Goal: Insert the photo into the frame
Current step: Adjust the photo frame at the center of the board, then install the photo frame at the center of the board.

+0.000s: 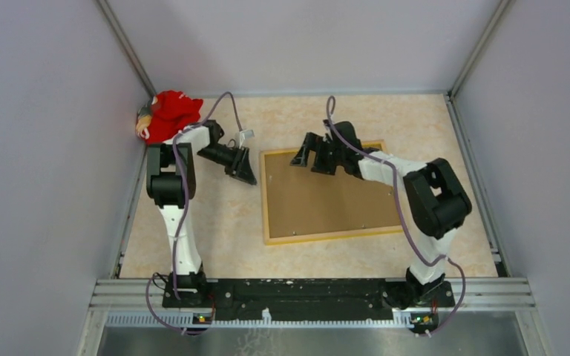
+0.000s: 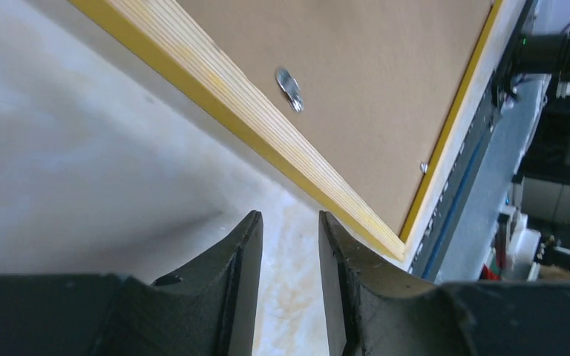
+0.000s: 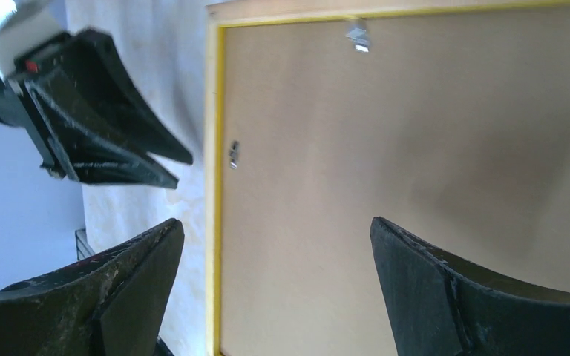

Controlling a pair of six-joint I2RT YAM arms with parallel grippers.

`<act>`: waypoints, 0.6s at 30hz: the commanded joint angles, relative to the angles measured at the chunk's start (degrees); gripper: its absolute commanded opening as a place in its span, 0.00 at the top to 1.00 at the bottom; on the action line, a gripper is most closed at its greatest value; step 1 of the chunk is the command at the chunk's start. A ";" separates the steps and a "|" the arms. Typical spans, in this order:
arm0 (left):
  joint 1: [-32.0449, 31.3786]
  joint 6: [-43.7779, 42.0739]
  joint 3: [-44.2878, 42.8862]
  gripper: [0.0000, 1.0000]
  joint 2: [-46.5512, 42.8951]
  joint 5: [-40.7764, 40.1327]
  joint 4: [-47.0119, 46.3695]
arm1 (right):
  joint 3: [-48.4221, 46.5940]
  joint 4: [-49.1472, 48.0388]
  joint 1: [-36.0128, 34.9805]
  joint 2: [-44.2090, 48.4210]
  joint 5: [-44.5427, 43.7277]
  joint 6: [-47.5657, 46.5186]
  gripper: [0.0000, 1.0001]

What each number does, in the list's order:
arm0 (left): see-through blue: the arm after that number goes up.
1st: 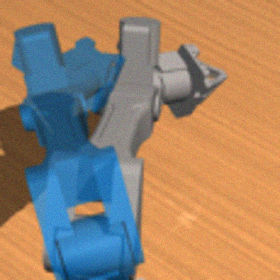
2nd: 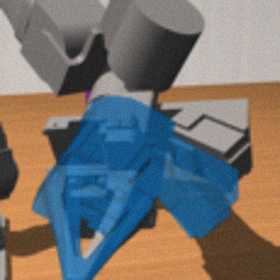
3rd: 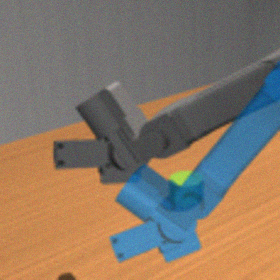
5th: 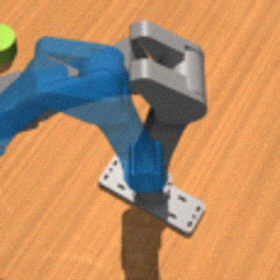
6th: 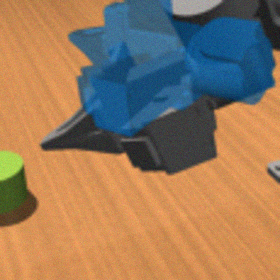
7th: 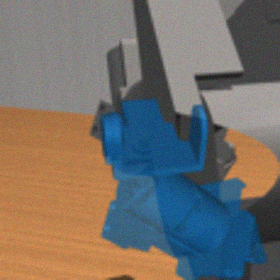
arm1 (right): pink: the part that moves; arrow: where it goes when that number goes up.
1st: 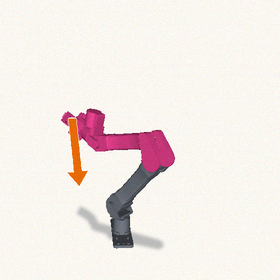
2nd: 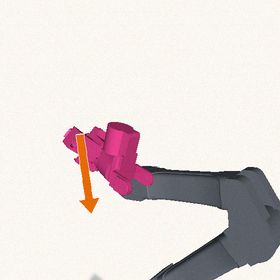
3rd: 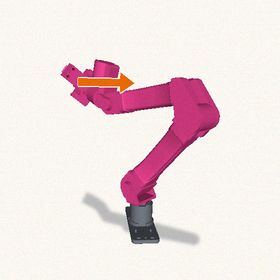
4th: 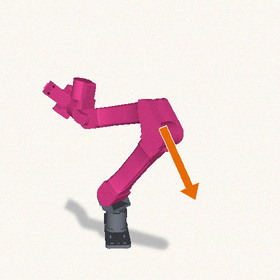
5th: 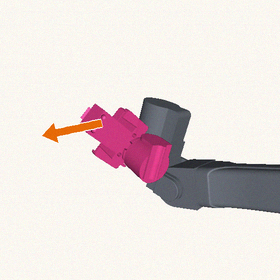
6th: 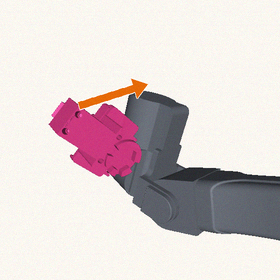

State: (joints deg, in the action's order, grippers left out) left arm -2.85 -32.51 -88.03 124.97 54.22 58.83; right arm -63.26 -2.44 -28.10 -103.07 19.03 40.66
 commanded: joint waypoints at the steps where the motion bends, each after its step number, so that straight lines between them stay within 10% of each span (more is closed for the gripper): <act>1: 0.57 7.35 -5.34 0.59 3.29 6.19 -4.68 | -8.62 -4.40 -4.97 -6.40 1.68 0.78 0.05; 18: -0.13 13.32 -7.95 0.67 8.23 6.45 -8.53 | -17.78 -8.12 -9.67 -19.82 5.65 4.08 0.09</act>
State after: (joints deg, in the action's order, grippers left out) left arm -2.79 -21.19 -94.43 132.20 60.58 52.56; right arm -78.46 -8.05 -36.73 -120.73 22.90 43.72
